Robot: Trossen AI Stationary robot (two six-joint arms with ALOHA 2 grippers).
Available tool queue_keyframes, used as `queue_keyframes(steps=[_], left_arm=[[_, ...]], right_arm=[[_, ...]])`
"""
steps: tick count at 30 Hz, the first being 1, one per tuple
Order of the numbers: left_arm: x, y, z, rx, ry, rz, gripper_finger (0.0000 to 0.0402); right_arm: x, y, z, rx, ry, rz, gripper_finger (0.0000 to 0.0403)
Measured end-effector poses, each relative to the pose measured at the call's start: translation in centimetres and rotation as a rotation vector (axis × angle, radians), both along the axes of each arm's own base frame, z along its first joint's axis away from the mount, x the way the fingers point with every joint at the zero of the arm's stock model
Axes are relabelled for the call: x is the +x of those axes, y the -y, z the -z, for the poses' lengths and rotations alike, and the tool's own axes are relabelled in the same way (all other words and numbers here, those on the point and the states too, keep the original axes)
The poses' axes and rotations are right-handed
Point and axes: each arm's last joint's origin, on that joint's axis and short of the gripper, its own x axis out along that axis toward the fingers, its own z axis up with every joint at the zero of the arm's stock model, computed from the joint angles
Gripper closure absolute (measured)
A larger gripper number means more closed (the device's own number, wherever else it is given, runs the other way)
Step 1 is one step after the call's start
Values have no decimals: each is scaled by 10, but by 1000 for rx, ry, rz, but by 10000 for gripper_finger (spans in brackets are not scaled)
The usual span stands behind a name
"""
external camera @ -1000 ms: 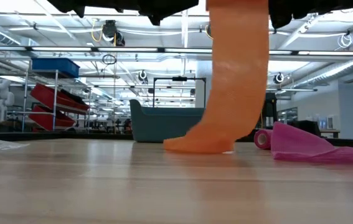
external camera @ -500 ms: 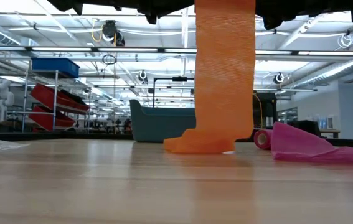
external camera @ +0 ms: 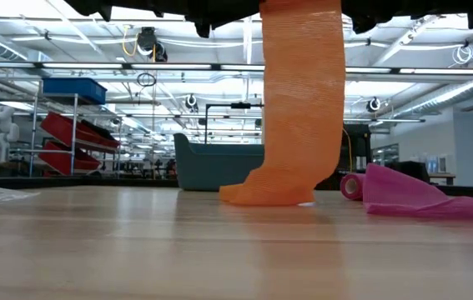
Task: Roll bandage
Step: Roll the orange bandage
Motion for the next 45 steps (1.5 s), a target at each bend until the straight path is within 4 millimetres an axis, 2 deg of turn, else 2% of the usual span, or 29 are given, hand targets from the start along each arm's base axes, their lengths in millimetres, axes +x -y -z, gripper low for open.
queue_keyframes(steps=[11,20,36,40,45], left_arm=[[0,0,-2,-3,26,-1,268],[0,0,0,-3,7,7,297],[0,-3,-2,-31,26,7,301],[0,-3,-1,-32,24,33,321],[0,-2,-1,-32,25,74,371]], right_arm=[[2,0,1,10,-8,-1,403],[2,0,1,2,-4,33,403],[6,3,4,4,-17,55,403],[9,3,7,4,-33,58,403],[11,6,9,21,-41,64,403]])
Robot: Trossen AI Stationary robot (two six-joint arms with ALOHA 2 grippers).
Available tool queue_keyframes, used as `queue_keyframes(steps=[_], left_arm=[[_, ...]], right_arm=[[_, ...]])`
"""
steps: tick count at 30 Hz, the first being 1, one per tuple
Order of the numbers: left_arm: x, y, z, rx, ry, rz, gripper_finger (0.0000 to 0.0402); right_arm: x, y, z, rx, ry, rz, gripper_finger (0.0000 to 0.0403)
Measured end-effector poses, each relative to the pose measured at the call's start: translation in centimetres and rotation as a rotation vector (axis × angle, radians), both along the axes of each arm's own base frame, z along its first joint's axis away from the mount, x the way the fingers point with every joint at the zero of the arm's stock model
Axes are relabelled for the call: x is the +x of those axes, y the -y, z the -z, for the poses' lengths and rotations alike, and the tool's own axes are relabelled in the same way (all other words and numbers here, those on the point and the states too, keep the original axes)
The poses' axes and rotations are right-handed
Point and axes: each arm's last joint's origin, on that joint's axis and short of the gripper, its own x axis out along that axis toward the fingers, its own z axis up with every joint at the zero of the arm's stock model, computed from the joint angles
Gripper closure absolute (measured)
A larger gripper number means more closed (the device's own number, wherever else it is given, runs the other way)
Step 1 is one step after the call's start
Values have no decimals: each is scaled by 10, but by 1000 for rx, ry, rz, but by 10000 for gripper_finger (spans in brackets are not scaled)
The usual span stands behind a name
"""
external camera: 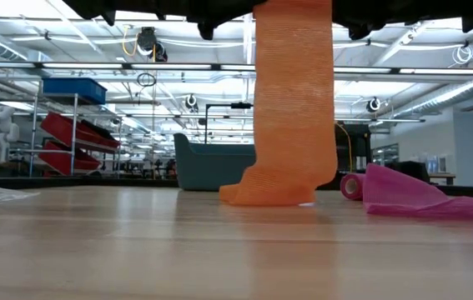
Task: Roll bandage
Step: Roll the orange bandage
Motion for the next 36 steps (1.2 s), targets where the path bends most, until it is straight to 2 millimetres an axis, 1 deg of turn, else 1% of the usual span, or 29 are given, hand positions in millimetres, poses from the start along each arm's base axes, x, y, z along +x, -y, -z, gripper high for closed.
queue_keyframes(steps=[2,5,10,12,16,19,23,26,29,32,36], left_arm=[[0,0,0,0,4,6,387],[0,0,0,0,5,7,392],[0,0,-1,0,7,1,364],[0,0,-1,0,9,-1,363],[0,0,-1,0,9,-1,389],[0,-1,-1,0,7,-2,392],[0,-2,0,5,-8,-22,392],[1,-4,1,6,-20,-30,394],[1,-5,0,-1,-22,-32,394],[1,-8,5,-13,-60,-36,394],[1,-13,6,-14,-67,-50,394]], right_arm=[[0,0,0,0,2,1,403],[0,0,0,0,2,1,403],[0,0,0,8,1,4,403],[0,0,0,8,0,6,403],[0,0,0,26,0,6,399],[0,1,0,27,0,8,378],[-5,1,-3,64,12,17,328],[-13,3,-10,70,31,24,289],[-24,6,-16,121,58,89,259],[-35,8,-21,153,63,109,244],[-44,9,-22,167,41,111,239]])
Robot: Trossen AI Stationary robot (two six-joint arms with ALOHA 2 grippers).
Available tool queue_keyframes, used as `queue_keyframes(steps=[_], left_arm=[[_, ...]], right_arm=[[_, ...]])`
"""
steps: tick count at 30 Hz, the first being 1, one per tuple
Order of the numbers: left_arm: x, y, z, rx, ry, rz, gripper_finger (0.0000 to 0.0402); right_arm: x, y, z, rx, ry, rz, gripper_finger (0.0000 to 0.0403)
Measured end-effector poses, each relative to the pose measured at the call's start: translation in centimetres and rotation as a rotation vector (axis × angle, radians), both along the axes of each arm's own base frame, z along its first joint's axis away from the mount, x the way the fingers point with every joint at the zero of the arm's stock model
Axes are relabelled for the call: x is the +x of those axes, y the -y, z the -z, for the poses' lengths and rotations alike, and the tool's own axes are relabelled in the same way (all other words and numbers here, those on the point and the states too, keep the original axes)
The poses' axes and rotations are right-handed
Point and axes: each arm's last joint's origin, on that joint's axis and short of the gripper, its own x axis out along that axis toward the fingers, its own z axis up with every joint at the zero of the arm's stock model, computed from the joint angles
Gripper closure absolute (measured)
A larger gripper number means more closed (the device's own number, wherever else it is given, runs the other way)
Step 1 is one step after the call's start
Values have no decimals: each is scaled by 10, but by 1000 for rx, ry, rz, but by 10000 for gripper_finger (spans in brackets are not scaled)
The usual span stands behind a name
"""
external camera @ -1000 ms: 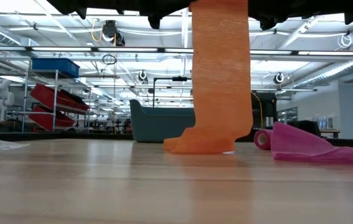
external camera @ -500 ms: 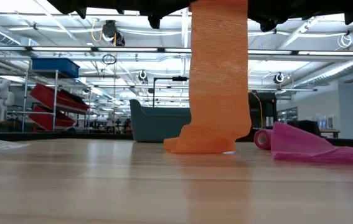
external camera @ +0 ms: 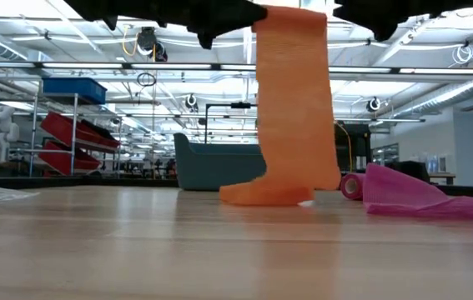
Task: Roll bandage
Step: Roll the orange bandage
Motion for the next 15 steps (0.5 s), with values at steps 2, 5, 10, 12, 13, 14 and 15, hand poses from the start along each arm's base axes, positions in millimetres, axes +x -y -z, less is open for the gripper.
queue_keyframes(steps=[2,5,10,12,13,14,15], left_arm=[[0,-3,1,0,-9,-8,394],[0,-6,3,1,-27,-20,394],[-1,-14,4,-2,-53,-6,394],[-1,-18,4,-6,-52,15,394],[-1,-20,4,-8,-53,19,394],[-1,-22,4,-9,-52,21,394],[-1,-24,4,-11,-53,26,394]], right_arm=[[-3,0,-1,13,4,-1,239],[-4,0,5,47,-48,-6,239],[0,-2,28,148,-67,-65,239],[1,-3,43,183,-35,-87,238],[1,-3,50,196,-18,-88,238],[1,-3,55,210,8,-86,238],[0,-2,61,223,25,-86,238]])
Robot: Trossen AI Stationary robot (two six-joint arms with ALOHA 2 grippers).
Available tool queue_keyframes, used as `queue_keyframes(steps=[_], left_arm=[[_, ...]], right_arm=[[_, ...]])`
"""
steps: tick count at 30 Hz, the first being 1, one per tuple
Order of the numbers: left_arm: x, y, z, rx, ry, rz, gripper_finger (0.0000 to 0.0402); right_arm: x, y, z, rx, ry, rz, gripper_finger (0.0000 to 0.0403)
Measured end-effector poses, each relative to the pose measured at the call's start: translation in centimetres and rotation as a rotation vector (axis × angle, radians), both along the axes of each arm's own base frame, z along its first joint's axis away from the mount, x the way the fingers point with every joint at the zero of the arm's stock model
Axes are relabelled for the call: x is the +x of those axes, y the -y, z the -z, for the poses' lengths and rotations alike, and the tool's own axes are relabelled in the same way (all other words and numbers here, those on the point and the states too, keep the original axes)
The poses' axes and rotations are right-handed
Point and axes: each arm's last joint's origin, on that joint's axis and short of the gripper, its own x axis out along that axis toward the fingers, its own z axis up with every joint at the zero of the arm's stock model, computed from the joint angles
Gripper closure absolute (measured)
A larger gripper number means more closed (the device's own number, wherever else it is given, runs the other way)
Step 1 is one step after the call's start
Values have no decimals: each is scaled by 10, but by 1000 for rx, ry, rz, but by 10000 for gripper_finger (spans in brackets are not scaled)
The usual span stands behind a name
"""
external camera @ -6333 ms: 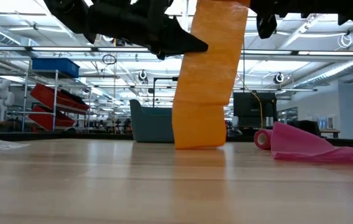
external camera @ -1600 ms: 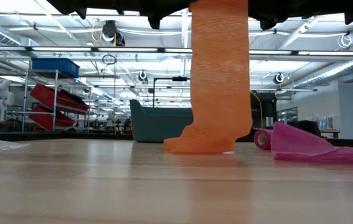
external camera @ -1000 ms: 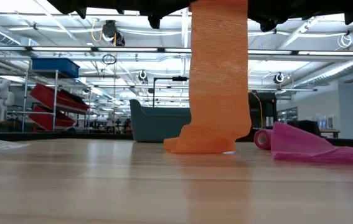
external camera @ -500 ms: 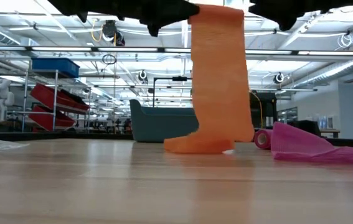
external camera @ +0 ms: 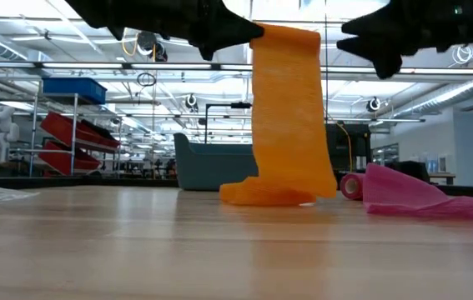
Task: Roll bandage
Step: Roll the orange bandage
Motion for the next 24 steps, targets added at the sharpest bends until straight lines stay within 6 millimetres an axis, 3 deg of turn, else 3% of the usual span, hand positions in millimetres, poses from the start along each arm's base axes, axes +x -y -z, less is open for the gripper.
queue_keyframes(steps=[5,14,24], left_arm=[[0,-8,0,-15,3,30,394],[-7,-9,11,-49,39,31,394],[-7,-13,8,-89,92,60,394]], right_arm=[[0,0,18,31,53,0,238],[16,-2,36,20,-23,7,238],[30,-3,46,26,23,10,238]])
